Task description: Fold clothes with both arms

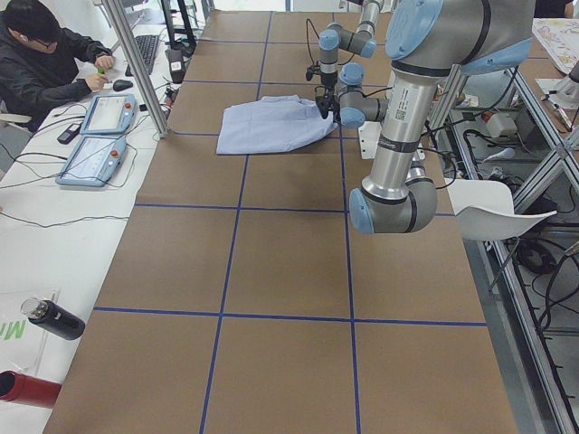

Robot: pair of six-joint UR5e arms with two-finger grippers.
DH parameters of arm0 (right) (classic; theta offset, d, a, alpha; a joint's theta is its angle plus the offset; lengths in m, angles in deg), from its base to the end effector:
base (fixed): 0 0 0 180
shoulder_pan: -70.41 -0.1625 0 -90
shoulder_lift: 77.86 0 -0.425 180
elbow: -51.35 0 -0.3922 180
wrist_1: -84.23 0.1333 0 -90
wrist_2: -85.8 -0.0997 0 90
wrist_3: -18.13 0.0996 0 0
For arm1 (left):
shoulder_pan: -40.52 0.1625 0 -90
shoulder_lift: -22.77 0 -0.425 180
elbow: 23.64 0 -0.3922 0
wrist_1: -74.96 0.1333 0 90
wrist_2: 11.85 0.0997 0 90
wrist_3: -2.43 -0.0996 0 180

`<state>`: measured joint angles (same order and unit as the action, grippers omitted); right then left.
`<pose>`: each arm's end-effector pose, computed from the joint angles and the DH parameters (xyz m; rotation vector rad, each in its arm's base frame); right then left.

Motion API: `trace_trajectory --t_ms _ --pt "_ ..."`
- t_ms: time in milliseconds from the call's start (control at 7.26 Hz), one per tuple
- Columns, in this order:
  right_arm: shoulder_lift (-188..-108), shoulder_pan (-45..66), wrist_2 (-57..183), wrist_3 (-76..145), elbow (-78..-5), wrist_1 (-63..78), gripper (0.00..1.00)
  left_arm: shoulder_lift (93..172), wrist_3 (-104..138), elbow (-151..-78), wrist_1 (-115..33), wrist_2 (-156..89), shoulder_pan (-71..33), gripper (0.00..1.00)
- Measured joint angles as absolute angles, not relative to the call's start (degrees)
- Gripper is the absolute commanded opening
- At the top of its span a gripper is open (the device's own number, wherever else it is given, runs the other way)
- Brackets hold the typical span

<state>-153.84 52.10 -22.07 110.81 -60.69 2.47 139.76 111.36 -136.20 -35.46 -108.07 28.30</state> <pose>-0.4971 -0.2727 0.3422 -0.1894 -0.8012 0.2249 0.5356 -0.2413 0.1830 -0.1673 1.2220 -0.4074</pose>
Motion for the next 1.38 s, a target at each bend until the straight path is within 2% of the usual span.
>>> trace_trajectory --t_ms 826,1377 --pt "-155.2 50.6 -28.7 110.9 -65.6 2.5 0.00 139.7 111.4 -140.0 -32.7 -108.1 30.4 0.00" --pt "-155.0 47.4 -33.6 109.4 -65.9 2.7 0.00 139.7 111.2 -142.8 -31.5 -108.1 31.2 0.00"
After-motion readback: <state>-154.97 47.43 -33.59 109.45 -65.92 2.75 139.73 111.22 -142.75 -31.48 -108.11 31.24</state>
